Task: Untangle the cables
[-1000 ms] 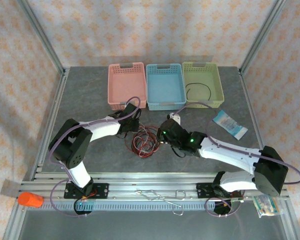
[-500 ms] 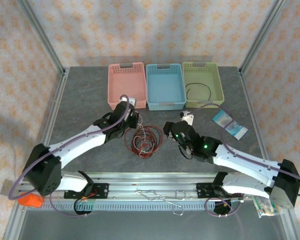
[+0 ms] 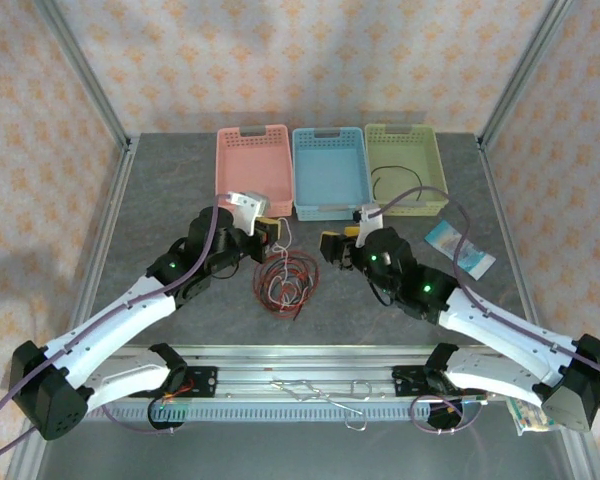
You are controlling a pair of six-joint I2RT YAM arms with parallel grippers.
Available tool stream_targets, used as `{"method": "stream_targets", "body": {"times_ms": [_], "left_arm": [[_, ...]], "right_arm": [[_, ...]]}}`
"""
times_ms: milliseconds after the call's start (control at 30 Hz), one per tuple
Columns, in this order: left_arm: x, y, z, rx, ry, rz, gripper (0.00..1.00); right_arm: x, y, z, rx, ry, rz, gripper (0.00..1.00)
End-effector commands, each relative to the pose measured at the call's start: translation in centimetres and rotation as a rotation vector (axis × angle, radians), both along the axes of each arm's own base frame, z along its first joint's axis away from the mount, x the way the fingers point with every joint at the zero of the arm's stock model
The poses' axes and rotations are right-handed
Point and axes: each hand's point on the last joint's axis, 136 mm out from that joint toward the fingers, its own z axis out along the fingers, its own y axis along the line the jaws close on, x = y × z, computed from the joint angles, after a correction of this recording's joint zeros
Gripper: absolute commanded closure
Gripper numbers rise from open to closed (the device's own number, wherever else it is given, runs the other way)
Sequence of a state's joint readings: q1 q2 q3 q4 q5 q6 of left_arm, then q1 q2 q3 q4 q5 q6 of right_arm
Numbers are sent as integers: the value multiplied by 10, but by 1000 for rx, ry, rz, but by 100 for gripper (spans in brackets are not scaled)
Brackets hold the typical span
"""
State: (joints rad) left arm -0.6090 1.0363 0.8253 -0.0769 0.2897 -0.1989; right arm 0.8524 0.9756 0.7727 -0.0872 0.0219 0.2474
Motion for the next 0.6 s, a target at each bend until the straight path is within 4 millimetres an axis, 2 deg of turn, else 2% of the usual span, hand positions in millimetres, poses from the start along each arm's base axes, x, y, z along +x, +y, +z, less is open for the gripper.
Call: {"method": "stream_targets", "body": {"times_ms": [0, 233, 500, 567], "left_arm": [[-14, -17, 12, -38, -45, -127, 100], [-17, -24, 16, -43, -59, -177, 100], [-12, -24, 6, -24, -32, -165, 100], [-13, -24, 6, -27, -33, -166, 100]], "right_arm": [[-9, 24, 24, -27, -105, 209, 40], [-17, 54, 25, -8, -144, 418, 44], [3, 68, 10, 66, -109, 419, 52], [8, 74, 0, 81, -81, 420, 53]]}}
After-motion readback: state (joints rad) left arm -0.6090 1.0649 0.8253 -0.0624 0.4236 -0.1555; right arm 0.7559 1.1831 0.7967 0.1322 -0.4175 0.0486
